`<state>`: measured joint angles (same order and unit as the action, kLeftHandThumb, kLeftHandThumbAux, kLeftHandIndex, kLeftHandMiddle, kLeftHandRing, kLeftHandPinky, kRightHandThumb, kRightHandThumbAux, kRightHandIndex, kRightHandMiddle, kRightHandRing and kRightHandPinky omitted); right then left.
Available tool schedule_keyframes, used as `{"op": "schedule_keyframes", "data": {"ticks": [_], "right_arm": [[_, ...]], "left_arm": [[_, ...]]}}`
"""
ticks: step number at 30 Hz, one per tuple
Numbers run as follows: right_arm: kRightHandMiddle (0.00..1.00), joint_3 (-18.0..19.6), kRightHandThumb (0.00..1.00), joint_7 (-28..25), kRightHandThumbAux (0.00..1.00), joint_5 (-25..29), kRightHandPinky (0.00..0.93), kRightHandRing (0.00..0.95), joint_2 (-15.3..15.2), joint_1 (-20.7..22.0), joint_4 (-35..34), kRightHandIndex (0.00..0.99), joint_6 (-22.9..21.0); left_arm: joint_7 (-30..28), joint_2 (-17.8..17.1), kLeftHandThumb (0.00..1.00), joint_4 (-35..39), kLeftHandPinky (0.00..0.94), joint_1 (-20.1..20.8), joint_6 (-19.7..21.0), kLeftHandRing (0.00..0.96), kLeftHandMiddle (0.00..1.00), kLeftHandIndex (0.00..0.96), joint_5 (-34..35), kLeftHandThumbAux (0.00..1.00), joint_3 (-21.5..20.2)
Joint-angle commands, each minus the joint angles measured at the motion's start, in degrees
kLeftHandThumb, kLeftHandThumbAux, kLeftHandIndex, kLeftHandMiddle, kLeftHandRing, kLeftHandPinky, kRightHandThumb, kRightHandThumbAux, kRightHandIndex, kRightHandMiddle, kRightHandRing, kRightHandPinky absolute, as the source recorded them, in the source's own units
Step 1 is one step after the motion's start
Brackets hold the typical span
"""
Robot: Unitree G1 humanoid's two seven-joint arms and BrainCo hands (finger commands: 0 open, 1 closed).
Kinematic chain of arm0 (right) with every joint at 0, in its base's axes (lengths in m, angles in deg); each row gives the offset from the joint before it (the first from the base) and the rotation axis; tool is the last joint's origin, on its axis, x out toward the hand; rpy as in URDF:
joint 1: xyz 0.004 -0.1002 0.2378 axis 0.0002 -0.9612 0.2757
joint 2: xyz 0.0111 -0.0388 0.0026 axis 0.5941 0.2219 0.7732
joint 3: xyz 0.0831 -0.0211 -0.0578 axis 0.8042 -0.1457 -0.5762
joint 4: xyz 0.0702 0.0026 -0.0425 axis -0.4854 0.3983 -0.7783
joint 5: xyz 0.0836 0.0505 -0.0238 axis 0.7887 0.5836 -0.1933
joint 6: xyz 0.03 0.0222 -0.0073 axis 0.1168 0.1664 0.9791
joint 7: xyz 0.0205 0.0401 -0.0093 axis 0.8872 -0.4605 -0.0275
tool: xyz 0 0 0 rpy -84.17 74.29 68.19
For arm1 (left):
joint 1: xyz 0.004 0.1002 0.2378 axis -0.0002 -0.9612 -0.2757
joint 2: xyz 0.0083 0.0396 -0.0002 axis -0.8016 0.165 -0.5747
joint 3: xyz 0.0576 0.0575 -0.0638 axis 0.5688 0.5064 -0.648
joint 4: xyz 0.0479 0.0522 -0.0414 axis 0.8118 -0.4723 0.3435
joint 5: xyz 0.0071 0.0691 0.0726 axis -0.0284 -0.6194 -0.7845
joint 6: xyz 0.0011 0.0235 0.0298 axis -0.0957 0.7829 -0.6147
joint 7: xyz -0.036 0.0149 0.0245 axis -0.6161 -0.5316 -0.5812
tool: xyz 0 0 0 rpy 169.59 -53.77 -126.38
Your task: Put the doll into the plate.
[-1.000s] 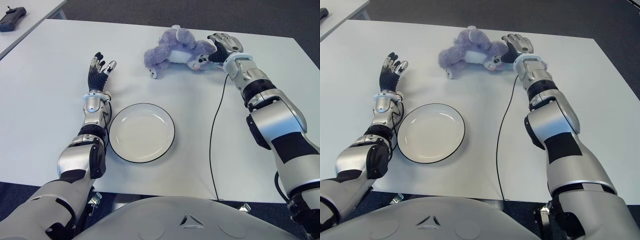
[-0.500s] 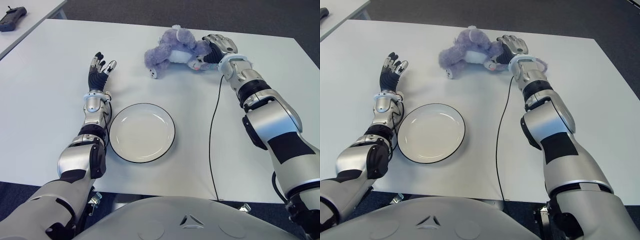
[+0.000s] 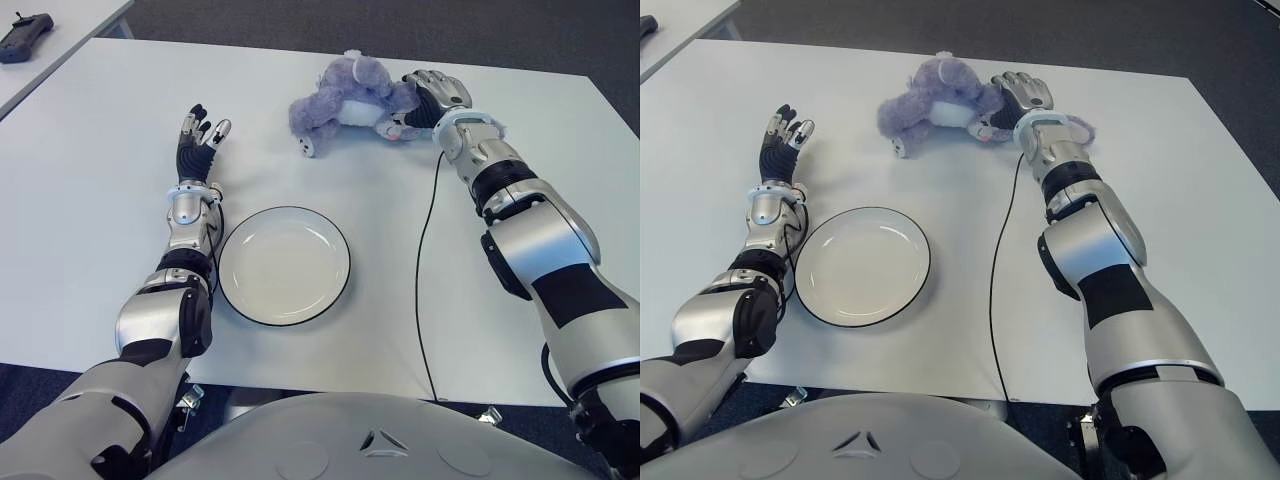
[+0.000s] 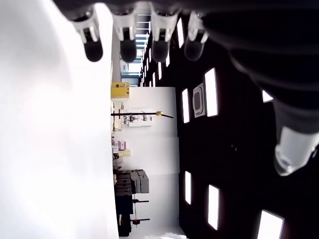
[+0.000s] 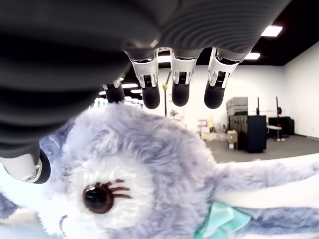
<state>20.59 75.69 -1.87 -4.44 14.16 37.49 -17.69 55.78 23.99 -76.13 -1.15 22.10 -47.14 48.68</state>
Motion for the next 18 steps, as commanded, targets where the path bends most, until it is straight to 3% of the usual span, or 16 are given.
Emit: {"op": "schedule_keyframes", "data": {"ticks": [1, 7, 9, 10, 13, 15, 16, 17, 18], "right_arm": [[0.0, -0.47, 0.321, 0.52, 0.41, -0.83, 0.069, 0.0, 3.26, -2.32, 1.0, 0.0, -1.49], [0.0, 0.37, 0.322, 0.92, 0.407, 0.05, 0.125, 0.01, 4.16, -2.73, 0.95, 0.006, -1.08], [0.0, 1.08, 0.331, 1.26, 0.418, 0.78, 0.186, 0.038, 4.4, -3.0, 0.91, 0.023, -0.64], [0.043, 1.45, 0.352, 1.47, 0.437, 1.17, 0.291, 0.123, 4.52, -3.15, 0.88, 0.049, -0.41], [0.093, 2.84, 0.371, 1.95, 0.45, 2.54, 0.353, 0.184, 4.79, -3.52, 0.79, 0.079, 0.28], [0.237, 4.07, 0.423, 2.2, 0.473, 3.59, 0.488, 0.337, 5.07, -3.79, 0.72, 0.2, 0.64], [0.261, 4.66, 0.433, 2.39, 0.476, 4.02, 0.512, 0.362, 5.21, -3.92, 0.69, 0.222, 0.72], [0.422, 5.01, 0.477, 2.51, 0.495, 4.19, 0.636, 0.502, 5.3, -3.98, 0.68, 0.327, 0.74], [0.449, 5.28, 0.485, 2.67, 0.498, 4.3, 0.657, 0.526, 5.36, -4.04, 0.67, 0.345, 0.81]], "left_arm": [[-0.01, 6.36, 0.0, -9.26, 0.0, -13.86, 3.71, 0.022, 0.059, 0.018, 0.83, 0.514, 0.15], [-0.11, 6.26, 0.0, -9.21, 0.0, -14.09, 3.47, 0.02, 0.061, 0.016, 0.68, 0.507, 0.37], [-0.19, 6.2, 0.0, -9.22, 0.0, -14.18, 3.44, 0.018, 0.059, 0.016, 0.65, 0.502, 0.42], [-0.21, 6.18, 0.0, -9.22, 0.0, -14.23, 3.39, 0.016, 0.056, 0.016, 0.62, 0.498, 0.45], [-0.29, 6.12, 0.0, -9.21, 0.0, -14.35, 3.13, 0.014, 0.055, 0.016, 0.54, 0.494, 0.53], [-0.35, 6.1, 0.0, -9.2, 0.0, -14.4, 3.01, 0.014, 0.055, 0.017, 0.53, 0.491, 0.55], [-0.4, 6.1, 0.0, -9.2, 0.0, -14.41, 3.0, 0.014, 0.055, 0.017, 0.55, 0.49, 0.52], [-0.43, 6.11, 0.0, -9.21, 0.0, -14.41, 3.02, 0.015, 0.056, 0.018, 0.58, 0.49, 0.5], [-0.47, 6.11, 0.0, -9.21, 0.0, -14.42, 3.03, 0.015, 0.056, 0.018, 0.61, 0.489, 0.47]]}}
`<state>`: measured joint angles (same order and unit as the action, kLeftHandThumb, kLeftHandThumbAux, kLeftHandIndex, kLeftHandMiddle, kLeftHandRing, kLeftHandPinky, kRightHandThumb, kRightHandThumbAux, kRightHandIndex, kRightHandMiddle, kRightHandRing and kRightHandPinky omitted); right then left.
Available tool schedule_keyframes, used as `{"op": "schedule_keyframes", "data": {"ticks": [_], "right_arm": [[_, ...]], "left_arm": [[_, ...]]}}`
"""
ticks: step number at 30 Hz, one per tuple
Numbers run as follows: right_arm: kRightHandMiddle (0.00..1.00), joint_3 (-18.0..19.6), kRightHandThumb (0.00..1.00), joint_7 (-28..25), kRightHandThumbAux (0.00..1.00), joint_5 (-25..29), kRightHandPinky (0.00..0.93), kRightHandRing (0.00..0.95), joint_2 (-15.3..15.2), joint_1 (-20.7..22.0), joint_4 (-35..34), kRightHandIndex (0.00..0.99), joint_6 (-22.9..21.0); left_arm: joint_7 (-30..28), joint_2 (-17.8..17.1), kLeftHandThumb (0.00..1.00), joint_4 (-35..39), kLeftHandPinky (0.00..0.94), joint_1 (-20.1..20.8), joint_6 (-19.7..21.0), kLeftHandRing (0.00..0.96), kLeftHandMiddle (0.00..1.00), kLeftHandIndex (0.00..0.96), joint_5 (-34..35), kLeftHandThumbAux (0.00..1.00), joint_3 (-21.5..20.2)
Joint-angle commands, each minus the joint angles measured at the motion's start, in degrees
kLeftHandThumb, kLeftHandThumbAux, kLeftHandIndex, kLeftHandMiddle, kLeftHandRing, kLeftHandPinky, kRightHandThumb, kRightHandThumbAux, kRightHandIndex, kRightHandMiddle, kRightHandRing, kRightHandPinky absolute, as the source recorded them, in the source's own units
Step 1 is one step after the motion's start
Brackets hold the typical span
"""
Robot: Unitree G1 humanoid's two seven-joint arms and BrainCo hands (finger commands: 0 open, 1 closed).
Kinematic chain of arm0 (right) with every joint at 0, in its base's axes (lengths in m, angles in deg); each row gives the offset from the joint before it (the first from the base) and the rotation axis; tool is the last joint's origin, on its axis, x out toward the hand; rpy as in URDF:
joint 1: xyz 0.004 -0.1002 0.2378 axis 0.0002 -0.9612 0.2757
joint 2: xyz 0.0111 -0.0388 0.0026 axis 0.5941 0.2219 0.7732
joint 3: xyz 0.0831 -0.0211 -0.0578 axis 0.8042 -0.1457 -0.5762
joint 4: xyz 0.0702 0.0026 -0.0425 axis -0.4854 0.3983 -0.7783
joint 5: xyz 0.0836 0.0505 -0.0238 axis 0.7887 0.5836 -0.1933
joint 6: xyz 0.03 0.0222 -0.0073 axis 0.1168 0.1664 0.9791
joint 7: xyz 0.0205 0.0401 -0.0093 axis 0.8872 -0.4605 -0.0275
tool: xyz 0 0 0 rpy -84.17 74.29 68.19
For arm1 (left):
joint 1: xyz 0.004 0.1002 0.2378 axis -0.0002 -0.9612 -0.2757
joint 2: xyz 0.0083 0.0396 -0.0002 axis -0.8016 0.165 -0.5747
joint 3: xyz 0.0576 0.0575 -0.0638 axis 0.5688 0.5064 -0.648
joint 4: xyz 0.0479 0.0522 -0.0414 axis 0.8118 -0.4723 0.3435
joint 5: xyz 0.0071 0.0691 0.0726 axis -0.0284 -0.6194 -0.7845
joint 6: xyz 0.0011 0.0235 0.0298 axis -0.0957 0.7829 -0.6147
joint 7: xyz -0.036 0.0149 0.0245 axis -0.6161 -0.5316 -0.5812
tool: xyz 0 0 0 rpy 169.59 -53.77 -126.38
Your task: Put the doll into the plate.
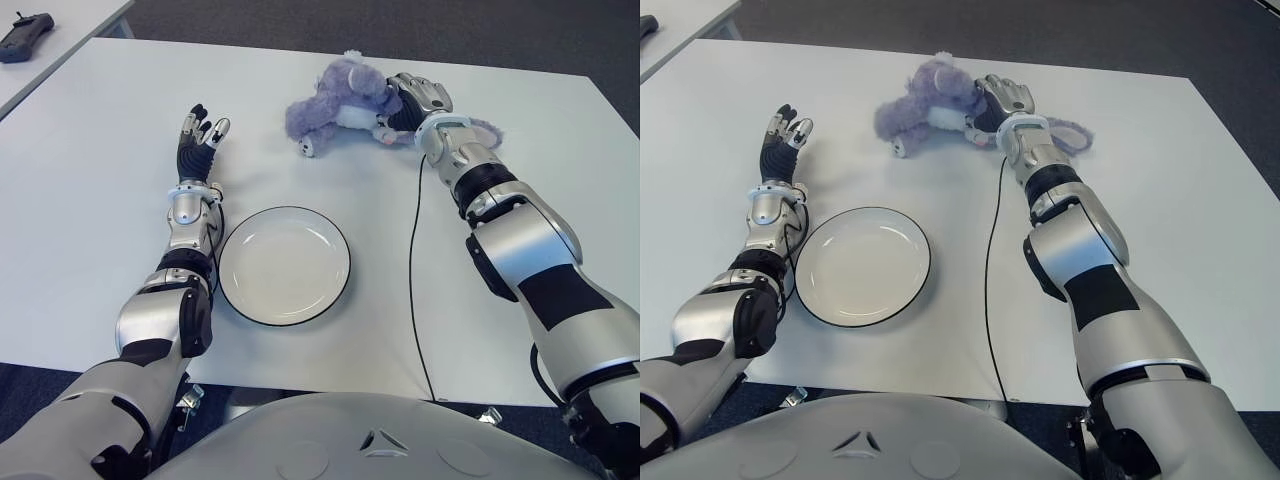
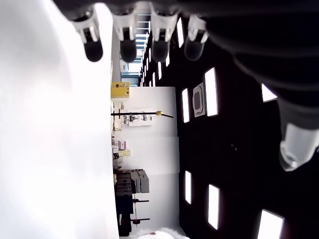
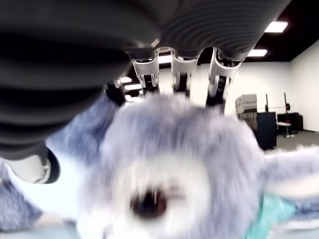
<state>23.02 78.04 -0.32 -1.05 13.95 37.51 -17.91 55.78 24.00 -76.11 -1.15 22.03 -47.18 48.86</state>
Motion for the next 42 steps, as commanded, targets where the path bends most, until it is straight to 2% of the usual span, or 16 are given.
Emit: {"op": "schedule_keyframes", "data": {"ticks": [1, 3, 5, 7, 9, 14, 18, 28, 35, 42], "right_arm": [[0.538, 3.03, 0.505, 0.42, 0.509, 2.79, 0.725, 0.6, 2.01, -3.86, 0.65, 0.421, 1.08], [0.564, 3.29, 0.513, 0.59, 0.512, 2.76, 0.745, 0.621, 2.07, -3.9, 0.65, 0.443, 1.2], [0.682, 3.58, 0.526, 0.71, 0.527, 2.78, 0.831, 0.723, 2.17, -3.93, 0.69, 0.561, 1.3], [0.696, 3.88, 0.527, 0.73, 0.529, 2.89, 0.841, 0.736, 2.27, -4.0, 0.74, 0.575, 1.32], [0.754, 4.45, 0.529, 0.76, 0.546, 3.27, 0.833, 0.777, 2.51, -4.27, 0.8, 0.624, 1.38], [0.775, 5.67, 0.532, 1.39, 0.55, 3.75, 0.825, 0.789, 3.5, -5.41, 0.8, 0.639, 1.87], [0.801, 7.48, 0.53, 2.31, 0.554, 4.93, 0.858, 0.808, 4.98, -7.21, 0.66, 0.669, 3.19], [0.841, 12.2, 0.52, 2.96, 0.615, 9.03, 0.849, 0.834, 7.0, -10.97, 0.38, 0.744, 5.76], [0.855, 13.29, 0.498, 2.24, 0.636, 10.11, 0.879, 0.849, 6.62, -12.17, 0.22, 0.755, 7.75], [0.856, 13.97, 0.481, 0.12, 0.65, 11.1, 0.846, 0.848, 4.81, -12.7, -0.21, 0.747, 12.16]], "left_arm": [[-0.5, 6.11, 0.0, -9.23, 0.0, -14.43, 3.1, 0.016, 0.057, 0.018, 0.67, 0.489, 0.27], [-0.55, 6.13, 0.0, -9.24, 0.0, -14.43, 3.08, 0.016, 0.057, 0.018, 0.72, 0.488, 0.23], [-0.61, 6.12, 0.0, -9.27, 0.0, -14.33, 3.12, 0.016, 0.058, 0.02, 0.8, 0.486, 0.14], [-0.62, 6.11, 0.0, -9.3, 0.0, -14.19, 3.25, 0.017, 0.058, 0.021, 0.87, 0.485, 0.07], [-0.54, 6.12, 0.0, -9.32, 0.0, -14.07, 3.38, 0.019, 0.059, 0.025, 0.92, 0.484, 0.01], [-0.49, 6.22, 0.0, -9.36, 0.0, -13.86, 3.47, 0.02, 0.06, 0.027, 0.99, 0.481, -0.06], [-0.54, 6.26, 0.0, -9.38, 0.0, -13.79, 3.41, 0.019, 0.064, 0.03, 1.03, 0.477, -0.1], [-0.43, 6.34, 0.0, -9.32, 0.0, -14.14, 2.97, 0.021, 0.071, 0.028, 0.86, 0.473, 0.05], [-0.5, 6.49, 0.0, -9.24, 0.0, -14.31, 2.8, 0.022, 0.074, 0.03, 0.93, 0.475, 0.03], [-0.68, 6.66, 0.0, -9.21, 0.0, -14.17, 2.65, 0.024, 0.076, 0.033, 1.17, 0.471, -0.17]]}}
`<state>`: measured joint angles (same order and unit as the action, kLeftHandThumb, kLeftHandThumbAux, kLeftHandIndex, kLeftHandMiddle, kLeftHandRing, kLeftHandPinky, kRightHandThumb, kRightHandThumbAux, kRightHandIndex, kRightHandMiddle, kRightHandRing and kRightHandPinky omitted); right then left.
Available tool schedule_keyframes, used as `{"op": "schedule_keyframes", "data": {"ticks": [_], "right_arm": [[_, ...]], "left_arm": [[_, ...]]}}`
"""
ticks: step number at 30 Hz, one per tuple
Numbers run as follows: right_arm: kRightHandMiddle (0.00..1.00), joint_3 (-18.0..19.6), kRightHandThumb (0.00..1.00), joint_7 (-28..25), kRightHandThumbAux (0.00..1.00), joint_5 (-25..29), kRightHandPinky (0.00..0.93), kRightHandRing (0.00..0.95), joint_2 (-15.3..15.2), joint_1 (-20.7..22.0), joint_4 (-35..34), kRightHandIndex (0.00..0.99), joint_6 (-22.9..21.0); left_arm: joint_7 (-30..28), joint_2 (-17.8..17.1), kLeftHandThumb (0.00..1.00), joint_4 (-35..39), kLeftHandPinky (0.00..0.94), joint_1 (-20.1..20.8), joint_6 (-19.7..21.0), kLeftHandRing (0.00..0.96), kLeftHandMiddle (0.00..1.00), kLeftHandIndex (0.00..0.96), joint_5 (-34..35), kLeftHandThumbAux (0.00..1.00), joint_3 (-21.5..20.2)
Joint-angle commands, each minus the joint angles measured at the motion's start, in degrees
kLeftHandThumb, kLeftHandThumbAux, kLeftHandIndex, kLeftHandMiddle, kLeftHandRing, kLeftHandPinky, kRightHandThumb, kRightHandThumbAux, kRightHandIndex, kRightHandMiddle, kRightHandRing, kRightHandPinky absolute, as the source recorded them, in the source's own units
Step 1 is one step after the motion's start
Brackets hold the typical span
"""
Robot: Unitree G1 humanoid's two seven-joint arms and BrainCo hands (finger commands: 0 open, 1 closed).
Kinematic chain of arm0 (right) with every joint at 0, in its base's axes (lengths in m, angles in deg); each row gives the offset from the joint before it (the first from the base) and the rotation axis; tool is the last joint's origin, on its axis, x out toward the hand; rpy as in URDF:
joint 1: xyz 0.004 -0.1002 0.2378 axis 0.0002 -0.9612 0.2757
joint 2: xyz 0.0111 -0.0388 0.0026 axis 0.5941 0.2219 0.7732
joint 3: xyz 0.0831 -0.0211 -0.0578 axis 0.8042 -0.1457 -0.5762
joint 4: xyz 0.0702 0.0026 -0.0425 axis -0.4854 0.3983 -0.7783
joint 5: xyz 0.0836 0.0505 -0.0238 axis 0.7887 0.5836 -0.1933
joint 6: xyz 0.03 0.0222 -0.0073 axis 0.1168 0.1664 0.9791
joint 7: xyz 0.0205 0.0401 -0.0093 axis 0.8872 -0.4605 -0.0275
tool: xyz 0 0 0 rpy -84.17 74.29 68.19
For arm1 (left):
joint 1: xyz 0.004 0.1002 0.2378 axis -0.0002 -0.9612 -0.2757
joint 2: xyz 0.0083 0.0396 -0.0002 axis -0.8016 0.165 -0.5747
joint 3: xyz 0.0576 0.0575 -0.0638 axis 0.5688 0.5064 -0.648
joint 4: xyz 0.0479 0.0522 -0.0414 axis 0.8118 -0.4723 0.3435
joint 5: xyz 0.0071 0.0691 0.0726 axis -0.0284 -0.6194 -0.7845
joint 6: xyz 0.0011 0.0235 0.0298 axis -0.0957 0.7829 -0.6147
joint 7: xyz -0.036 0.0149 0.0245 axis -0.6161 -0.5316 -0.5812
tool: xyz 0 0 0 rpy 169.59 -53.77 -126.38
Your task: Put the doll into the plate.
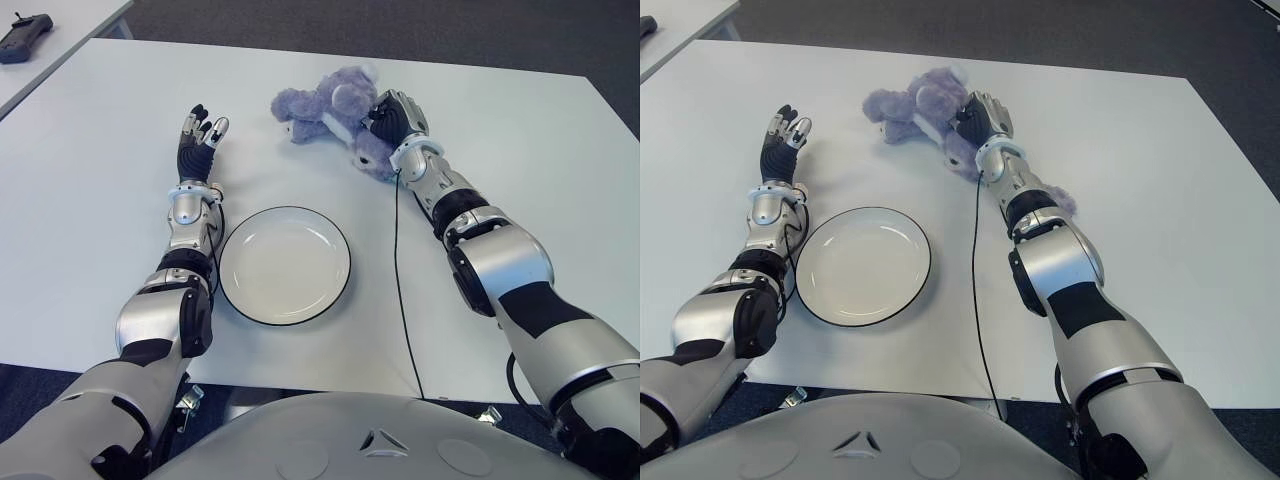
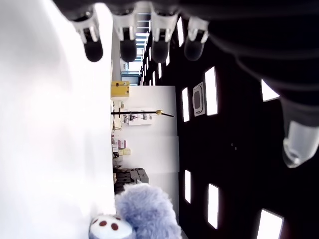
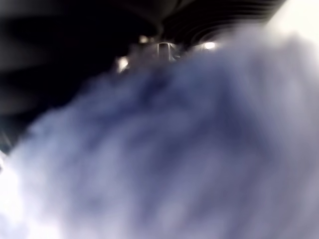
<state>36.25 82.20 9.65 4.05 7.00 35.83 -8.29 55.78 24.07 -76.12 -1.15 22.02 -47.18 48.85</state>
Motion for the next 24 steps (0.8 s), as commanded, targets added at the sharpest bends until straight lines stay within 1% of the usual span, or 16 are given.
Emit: {"op": "schedule_keyframes", "data": {"ticks": [1, 2, 5, 7, 9, 14, 19, 24], "right_arm": [[0.856, 0.85, 0.481, -4.24, 0.651, 1.31, 0.846, 0.849, -0.4, -5.83, 1.44, 0.748, 2.95], [0.858, 1.04, 0.462, -4.52, 0.648, 1.61, 0.844, 0.85, -0.57, -6.01, 1.32, 0.757, 3.75], [0.86, 1.52, 0.476, -5.16, 0.661, 2.25, 0.853, 0.854, -0.99, -6.38, 1.0, 0.753, 5.66], [0.862, 1.47, 0.472, -4.65, 0.665, 2.55, 0.862, 0.857, -1.61, -7.49, 0.06, 0.758, 9.45], [0.864, 1.32, 0.458, -4.26, 0.667, 2.67, 0.877, 0.861, -2.26, -8.52, -0.54, 0.759, 12.27], [0.866, 1.15, 0.45, -4.47, 0.667, 3.11, 0.881, 0.864, -3.61, -10.48, -1.27, 0.753, 16.49], [0.866, 1.38, 0.441, -4.95, 0.667, 3.8, 0.881, 0.866, -6.05, -14.97, -2.68, 0.748, 23.18], [0.865, 2.19, 0.417, -7.8, 0.67, 5.44, 0.869, 0.867, -7.39, -17.83, -3.39, 0.75, 26.94]], "left_arm": [[-0.65, 6.63, 0.0, -9.2, 0.0, -14.15, 2.65, 0.024, 0.076, 0.034, 1.19, 0.471, -0.17], [-0.63, 6.65, 0.0, -9.2, 0.0, -14.13, 2.64, 0.024, 0.075, 0.034, 1.2, 0.47, -0.18], [-0.6, 6.68, 0.0, -9.21, 0.0, -14.03, 2.69, 0.023, 0.074, 0.035, 1.23, 0.47, -0.2], [-0.37, 6.72, 0.0, -9.2, 0.0, -13.97, 2.87, 0.023, 0.075, 0.036, 1.18, 0.47, -0.17], [-0.19, 6.72, 0.0, -9.18, 0.0, -13.95, 2.99, 0.025, 0.076, 0.039, 1.15, 0.472, -0.14], [-0.24, 6.74, 0.0, -9.05, 0.0, -13.99, 2.97, 0.024, 0.075, 0.04, 1.24, 0.474, -0.17], [-0.57, 6.67, 0.0, -8.99, 0.0, -14.09, 2.78, 0.023, 0.076, 0.041, 1.38, 0.47, -0.26], [-0.72, 6.62, 0.0, -8.99, 0.0, -14.13, 2.78, 0.024, 0.076, 0.04, 1.52, 0.47, -0.4]]}}
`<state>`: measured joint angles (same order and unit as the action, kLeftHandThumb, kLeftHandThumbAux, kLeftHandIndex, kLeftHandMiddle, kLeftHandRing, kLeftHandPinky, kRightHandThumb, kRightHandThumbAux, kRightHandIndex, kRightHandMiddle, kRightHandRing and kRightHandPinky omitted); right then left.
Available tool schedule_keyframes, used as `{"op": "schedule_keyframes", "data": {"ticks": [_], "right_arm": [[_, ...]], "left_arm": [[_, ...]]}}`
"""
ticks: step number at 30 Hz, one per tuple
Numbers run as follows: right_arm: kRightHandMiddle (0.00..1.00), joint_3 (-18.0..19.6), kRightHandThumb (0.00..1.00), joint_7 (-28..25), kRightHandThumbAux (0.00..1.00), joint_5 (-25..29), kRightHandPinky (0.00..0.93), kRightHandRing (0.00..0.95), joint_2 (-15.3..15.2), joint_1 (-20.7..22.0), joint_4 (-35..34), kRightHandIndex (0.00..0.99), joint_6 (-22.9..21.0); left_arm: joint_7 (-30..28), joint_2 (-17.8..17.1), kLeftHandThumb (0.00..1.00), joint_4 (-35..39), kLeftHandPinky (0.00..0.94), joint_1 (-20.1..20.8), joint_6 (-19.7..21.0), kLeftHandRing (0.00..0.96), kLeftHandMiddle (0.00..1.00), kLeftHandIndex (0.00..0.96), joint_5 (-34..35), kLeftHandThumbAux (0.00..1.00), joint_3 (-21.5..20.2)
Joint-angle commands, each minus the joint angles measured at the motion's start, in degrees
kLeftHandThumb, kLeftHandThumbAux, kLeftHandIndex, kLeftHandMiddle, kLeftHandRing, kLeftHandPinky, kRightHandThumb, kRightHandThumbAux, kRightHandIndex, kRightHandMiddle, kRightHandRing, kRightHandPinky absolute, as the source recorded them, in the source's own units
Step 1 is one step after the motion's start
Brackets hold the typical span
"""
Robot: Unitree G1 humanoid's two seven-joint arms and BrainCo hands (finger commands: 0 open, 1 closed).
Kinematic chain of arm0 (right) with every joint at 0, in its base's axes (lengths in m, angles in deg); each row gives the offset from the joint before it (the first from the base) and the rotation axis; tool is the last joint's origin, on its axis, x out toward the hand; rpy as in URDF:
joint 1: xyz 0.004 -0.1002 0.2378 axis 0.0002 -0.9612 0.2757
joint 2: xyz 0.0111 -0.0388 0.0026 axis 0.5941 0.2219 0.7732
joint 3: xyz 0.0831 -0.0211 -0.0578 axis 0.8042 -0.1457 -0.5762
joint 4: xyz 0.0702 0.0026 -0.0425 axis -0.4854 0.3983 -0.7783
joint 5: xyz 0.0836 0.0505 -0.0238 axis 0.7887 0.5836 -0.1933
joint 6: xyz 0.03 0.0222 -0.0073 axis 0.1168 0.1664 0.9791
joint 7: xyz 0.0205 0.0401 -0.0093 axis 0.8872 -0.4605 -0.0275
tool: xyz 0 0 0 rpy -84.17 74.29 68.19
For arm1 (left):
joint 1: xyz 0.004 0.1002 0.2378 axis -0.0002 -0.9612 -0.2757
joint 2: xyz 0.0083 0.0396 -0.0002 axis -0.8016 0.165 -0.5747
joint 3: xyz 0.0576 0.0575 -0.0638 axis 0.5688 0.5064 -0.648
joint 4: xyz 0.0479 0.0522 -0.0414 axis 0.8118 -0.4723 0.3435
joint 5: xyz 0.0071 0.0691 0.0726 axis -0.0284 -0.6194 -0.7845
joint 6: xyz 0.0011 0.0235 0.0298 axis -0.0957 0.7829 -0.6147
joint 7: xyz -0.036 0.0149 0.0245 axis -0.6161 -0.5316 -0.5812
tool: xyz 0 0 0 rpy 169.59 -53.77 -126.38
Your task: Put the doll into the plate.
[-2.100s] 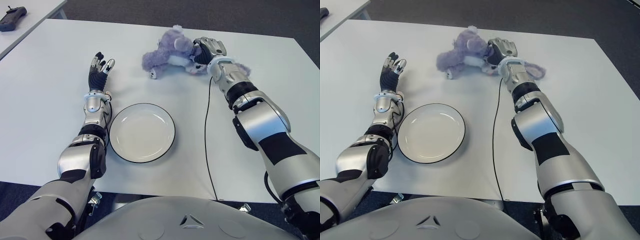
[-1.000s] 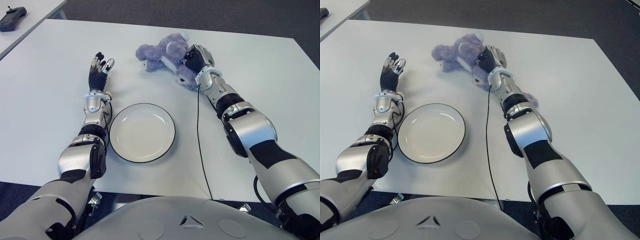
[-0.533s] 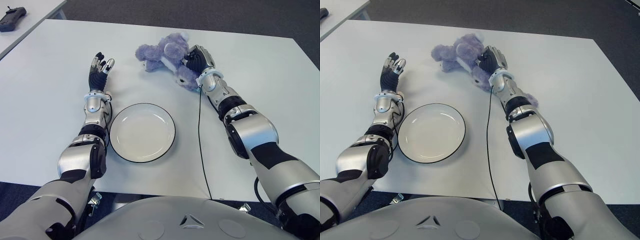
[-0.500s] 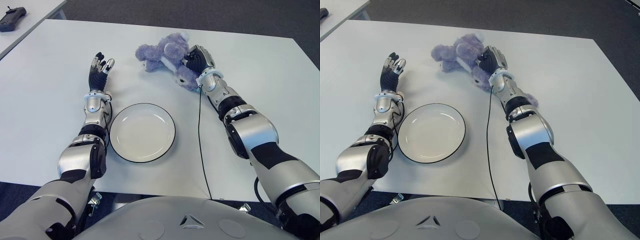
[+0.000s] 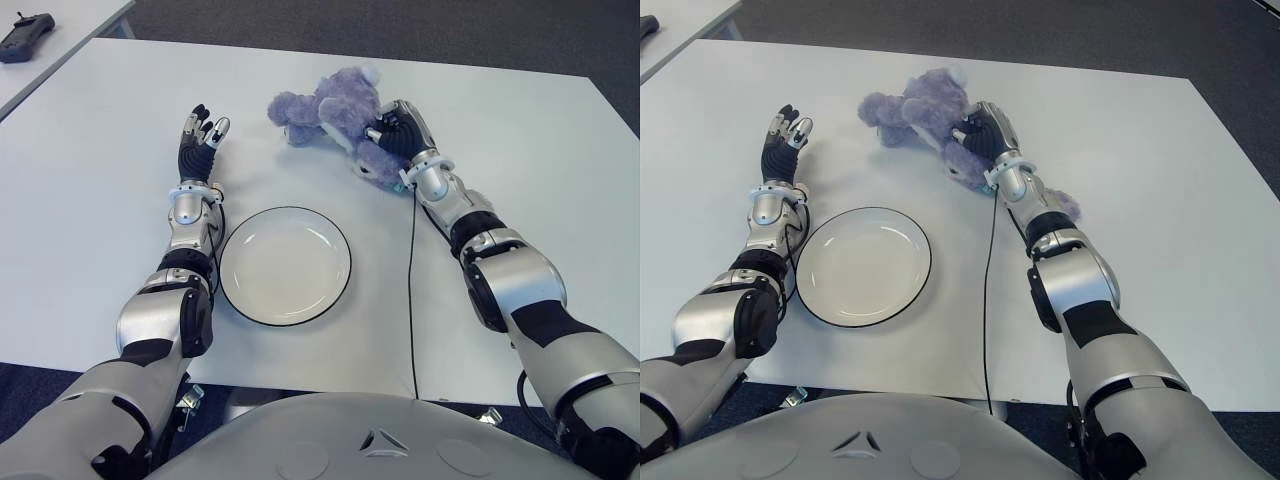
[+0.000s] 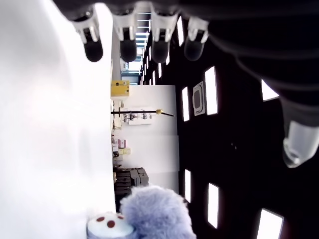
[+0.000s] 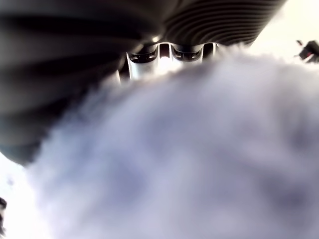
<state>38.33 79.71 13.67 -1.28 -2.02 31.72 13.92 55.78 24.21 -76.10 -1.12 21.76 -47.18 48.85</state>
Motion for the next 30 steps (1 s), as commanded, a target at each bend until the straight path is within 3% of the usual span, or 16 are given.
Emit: {"op": "schedule_keyframes", "data": {"ticks": [1, 13, 17, 30], "right_arm": [[0.865, 0.3, 0.414, -6.02, 0.67, 1.87, 0.867, 0.867, -2.28, -9.24, 0.6, 0.751, 5.34], [0.871, 1.33, 0.422, -11.31, 0.678, 6.49, 0.847, 0.875, -5.16, -16.22, -5.15, 0.774, 14.5], [0.875, 1.76, 0.382, -12.73, 0.663, 7.81, 0.863, 0.878, -6.57, -18.64, -7.7, 0.787, 17.21], [0.889, 3.93, 0.389, -18.46, 0.601, 13.1, 0.877, 0.875, -10.08, -24.48, -14.47, 0.797, 20.34]], "left_arm": [[-0.68, 6.46, 0.0, -9.01, 0.0, -14.16, 3.06, 0.023, 0.076, 0.04, 1.49, 0.47, -0.38], [-0.75, 5.99, 0.0, -8.96, 0.0, -14.48, 2.82, 0.023, 0.078, 0.043, 1.29, 0.461, -0.26], [-0.74, 5.81, 0.0, -8.93, 0.0, -14.6, 2.82, 0.021, 0.076, 0.042, 1.14, 0.462, -0.13], [-1.09, 5.34, 0.0, -8.87, 0.0, -14.82, 2.72, 0.021, 0.078, 0.054, 1.18, 0.47, -0.19]]}}
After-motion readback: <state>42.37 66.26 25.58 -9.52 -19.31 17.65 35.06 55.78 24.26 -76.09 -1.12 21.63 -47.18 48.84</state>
